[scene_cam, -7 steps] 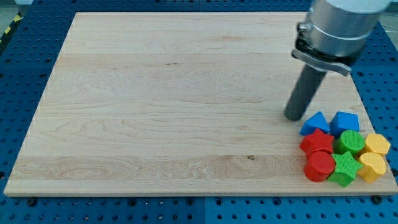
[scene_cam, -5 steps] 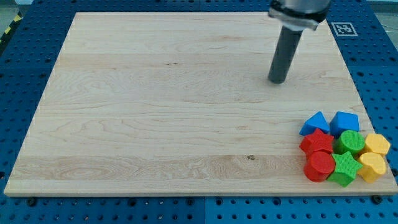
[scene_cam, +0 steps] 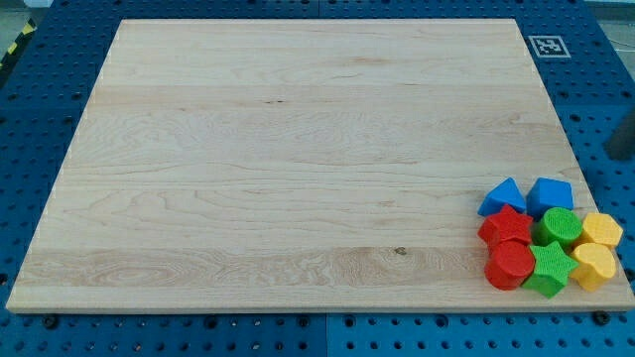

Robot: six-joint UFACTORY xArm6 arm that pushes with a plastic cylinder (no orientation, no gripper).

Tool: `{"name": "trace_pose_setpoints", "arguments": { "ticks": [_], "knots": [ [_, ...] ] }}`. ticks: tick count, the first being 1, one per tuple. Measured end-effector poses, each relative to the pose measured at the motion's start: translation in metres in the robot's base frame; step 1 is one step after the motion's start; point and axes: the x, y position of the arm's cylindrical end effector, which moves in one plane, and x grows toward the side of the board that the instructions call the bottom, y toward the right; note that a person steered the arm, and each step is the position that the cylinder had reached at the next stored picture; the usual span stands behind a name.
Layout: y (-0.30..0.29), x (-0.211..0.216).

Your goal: Move yellow heart into the red star

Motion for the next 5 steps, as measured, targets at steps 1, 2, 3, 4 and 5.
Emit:
{"name": "trace_pose_setpoints", "arguments": {
  "ticks": [1, 2, 3, 4, 5],
  "knots": [
    [0.000, 0.084],
    [-0.006, 0.135],
    [-0.026, 0.137],
    [-0.053, 0.137],
    [-0.088, 0.128]
  ]
}}
